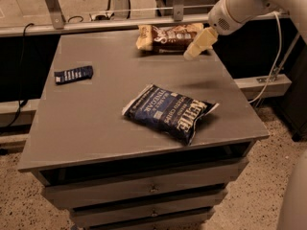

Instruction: Pick brown chip bag

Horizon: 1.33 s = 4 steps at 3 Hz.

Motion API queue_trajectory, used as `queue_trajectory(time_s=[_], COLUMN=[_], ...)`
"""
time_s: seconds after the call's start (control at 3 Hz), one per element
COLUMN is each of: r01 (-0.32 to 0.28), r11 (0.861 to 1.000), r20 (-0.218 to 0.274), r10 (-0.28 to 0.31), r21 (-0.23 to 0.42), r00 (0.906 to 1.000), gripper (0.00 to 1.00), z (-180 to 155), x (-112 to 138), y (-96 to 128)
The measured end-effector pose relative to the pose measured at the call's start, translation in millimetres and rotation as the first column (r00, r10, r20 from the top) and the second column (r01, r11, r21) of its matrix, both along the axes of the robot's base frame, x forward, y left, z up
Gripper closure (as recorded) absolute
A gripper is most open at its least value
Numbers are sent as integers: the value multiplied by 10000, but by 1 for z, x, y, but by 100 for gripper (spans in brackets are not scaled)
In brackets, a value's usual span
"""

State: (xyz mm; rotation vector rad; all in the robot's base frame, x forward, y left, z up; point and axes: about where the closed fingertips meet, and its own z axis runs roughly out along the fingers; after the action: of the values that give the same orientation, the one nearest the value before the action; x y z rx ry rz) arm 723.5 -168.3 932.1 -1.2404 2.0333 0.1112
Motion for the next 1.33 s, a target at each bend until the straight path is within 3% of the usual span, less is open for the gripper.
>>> queue_trajectory(time_s=[0.33, 0.67, 1.33], r01=[310, 492, 665], r11=[9988, 9965, 9934], r20=[392, 488, 79], r10=[-325, -526, -675], r21=[367, 674, 939], r00=[9987, 9974, 9977], gripper=[0, 0, 0], z=[-8, -17, -43], x=[40, 73, 108], y=[12, 25, 51])
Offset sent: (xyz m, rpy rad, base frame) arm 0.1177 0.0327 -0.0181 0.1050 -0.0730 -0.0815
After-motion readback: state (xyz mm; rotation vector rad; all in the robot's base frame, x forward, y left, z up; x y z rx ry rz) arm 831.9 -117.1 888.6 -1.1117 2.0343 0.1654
